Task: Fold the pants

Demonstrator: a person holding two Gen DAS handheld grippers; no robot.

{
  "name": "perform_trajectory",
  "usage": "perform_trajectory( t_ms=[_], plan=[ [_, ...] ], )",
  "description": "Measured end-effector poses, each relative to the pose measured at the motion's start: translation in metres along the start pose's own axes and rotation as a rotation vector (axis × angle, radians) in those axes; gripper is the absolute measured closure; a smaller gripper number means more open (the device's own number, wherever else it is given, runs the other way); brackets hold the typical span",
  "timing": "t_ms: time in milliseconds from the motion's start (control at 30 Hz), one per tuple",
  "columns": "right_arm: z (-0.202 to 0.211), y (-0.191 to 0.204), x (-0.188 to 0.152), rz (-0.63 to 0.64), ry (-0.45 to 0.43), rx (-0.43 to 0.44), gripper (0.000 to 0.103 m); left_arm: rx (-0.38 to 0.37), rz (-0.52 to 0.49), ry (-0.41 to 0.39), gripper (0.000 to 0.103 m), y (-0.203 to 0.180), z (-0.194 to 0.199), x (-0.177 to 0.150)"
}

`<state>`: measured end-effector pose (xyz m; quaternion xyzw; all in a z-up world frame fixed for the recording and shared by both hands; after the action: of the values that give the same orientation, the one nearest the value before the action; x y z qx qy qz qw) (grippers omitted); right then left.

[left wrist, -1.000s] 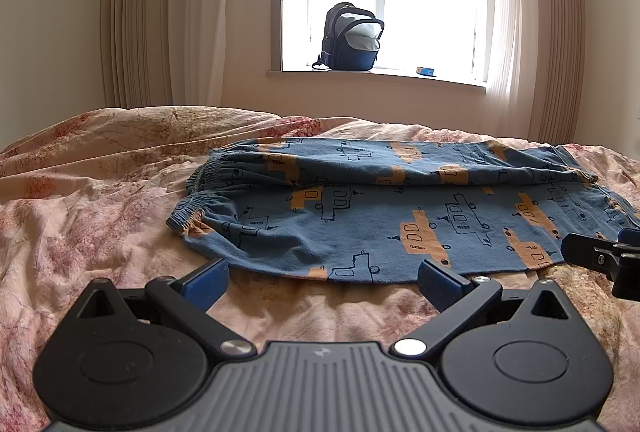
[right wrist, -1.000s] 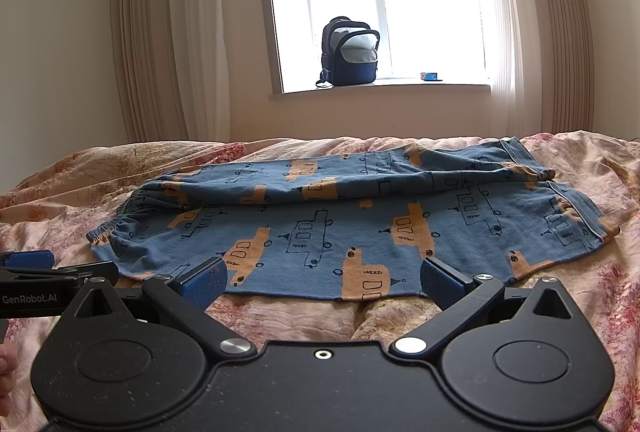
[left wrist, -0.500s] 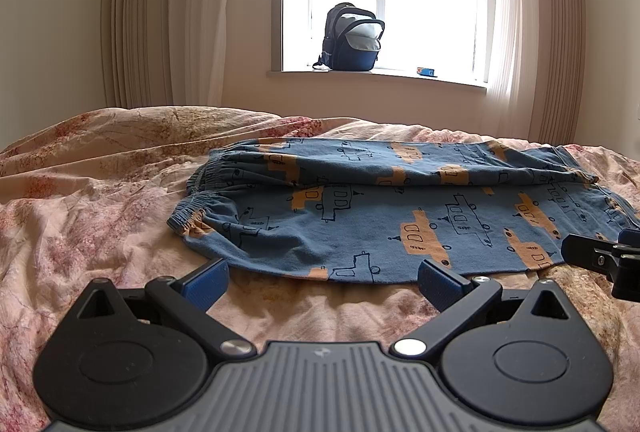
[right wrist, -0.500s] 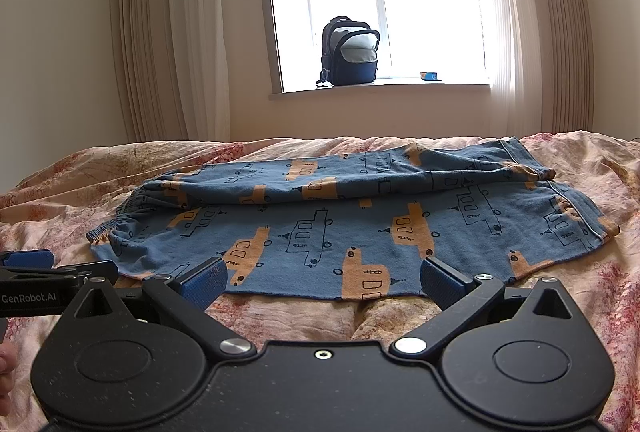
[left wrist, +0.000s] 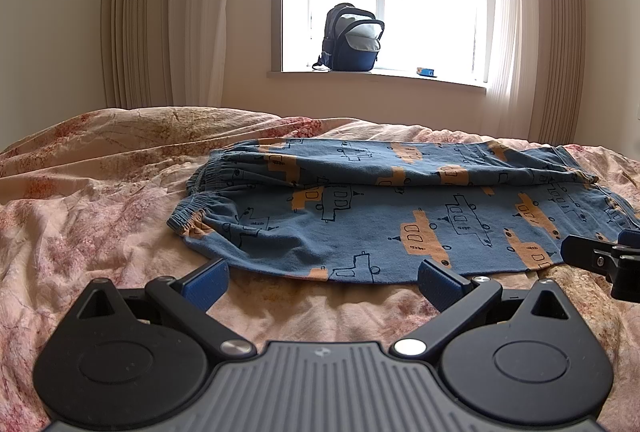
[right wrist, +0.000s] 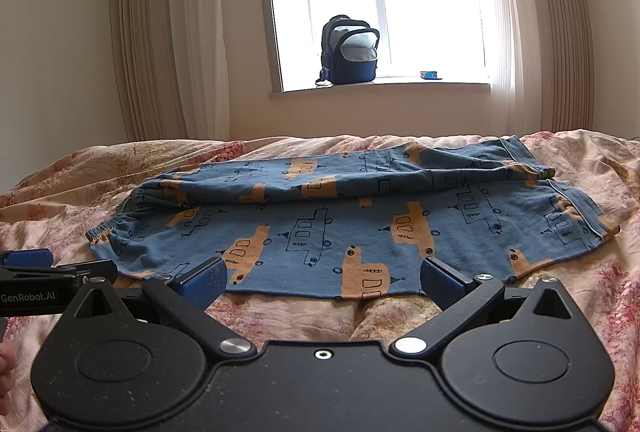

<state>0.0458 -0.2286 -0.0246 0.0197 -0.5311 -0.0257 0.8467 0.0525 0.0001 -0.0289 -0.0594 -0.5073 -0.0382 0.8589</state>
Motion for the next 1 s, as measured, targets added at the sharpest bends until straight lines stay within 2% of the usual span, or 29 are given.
perform_trajectory(
  t_ms=[500,700,1000],
  plan=[
    [0.001,0.000,0.001,-0.002,-0.001,0.003,0.000,0.000,0.005,0.008,0.000,0.003,0.000,-0.001],
    [-0.001,0.000,0.002,0.001,0.005,0.005,0.000,0.004,0.044,0.053,0.000,0.007,-0.008,-0.005],
    [0.002,0.001,0.005,0.005,-0.014,0.007,0.000,0.032,0.060,0.068,0.000,0.010,-0.012,-0.005]
  ],
)
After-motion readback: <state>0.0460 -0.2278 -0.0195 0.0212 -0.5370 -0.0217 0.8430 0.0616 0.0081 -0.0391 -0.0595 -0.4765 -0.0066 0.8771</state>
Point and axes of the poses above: each gripper's, at about its wrist camera, not at the fingertips, and z roughly against the way its jaws point, y to its left, x to its top, the point moved 6 cm from there along -z, roughly the way its jaws point, and after that the axes turned 8 degrees about -x, right-handed, at the moved point
